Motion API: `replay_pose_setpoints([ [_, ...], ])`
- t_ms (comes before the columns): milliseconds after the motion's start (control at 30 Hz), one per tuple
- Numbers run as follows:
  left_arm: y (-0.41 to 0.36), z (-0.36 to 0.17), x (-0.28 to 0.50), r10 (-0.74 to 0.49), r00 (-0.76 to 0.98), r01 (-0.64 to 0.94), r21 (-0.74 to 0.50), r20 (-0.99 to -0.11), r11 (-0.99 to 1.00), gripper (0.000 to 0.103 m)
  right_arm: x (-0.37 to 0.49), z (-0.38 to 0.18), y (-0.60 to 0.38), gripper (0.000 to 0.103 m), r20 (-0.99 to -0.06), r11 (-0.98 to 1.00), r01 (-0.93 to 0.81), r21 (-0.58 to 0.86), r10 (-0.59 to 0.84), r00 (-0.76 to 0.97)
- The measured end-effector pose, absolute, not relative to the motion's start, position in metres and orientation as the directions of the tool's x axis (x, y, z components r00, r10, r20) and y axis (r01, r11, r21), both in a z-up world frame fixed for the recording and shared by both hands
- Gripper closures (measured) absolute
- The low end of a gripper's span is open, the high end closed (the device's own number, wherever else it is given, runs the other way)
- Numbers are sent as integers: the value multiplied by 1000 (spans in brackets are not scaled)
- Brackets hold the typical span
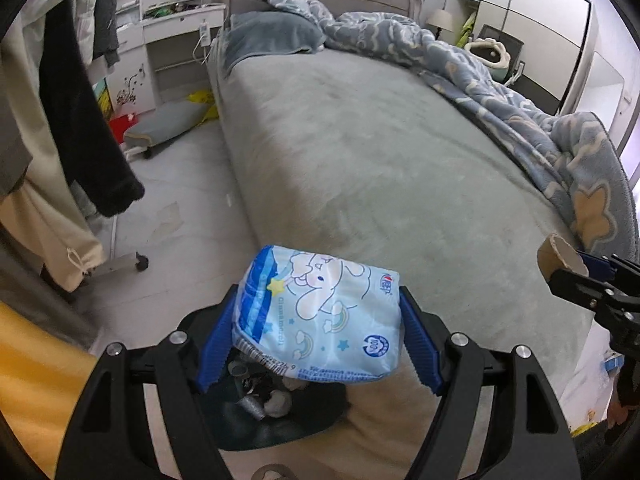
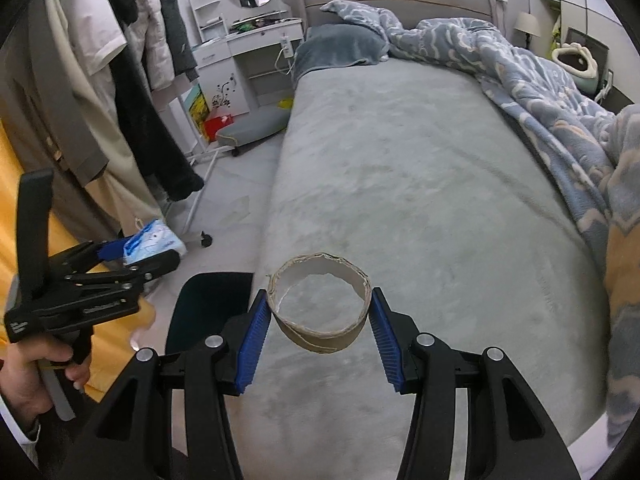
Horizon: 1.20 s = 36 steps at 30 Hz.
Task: Collect trash
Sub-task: 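Carry the tissue pack and tape core over the green bin, then open the left tool to drop the tissue pack while the right tool releases the tape core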
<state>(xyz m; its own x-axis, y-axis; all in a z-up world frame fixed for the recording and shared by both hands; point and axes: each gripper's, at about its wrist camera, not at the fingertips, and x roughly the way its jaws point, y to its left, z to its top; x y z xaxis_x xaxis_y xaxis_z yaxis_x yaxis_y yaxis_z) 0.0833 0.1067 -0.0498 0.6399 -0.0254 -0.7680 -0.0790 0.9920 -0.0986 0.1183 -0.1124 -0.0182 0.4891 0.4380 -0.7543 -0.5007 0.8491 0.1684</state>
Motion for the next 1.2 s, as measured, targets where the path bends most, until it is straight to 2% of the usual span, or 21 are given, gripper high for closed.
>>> replay_pose_setpoints([
  [800,192,-127,64,-14,454,-229,-132,-891,964,24,118,-67,11,52,-811,776,-604,183,466,354],
  [900,199,-130,60,-15,450,-228,-131,-893,965,21,119,-73,22,52,-817,772,-608,187,466,341],
  [1067,207,-129,54,-41,466,-218,-160,-884,963,10,123,-86,36,52,-832,771,-607,193,457,315],
  [1200,213,-127,49,-47,473,-213,-166,-880,963,9,122,-101,52,52,-856,765,-620,174,429,289],
])
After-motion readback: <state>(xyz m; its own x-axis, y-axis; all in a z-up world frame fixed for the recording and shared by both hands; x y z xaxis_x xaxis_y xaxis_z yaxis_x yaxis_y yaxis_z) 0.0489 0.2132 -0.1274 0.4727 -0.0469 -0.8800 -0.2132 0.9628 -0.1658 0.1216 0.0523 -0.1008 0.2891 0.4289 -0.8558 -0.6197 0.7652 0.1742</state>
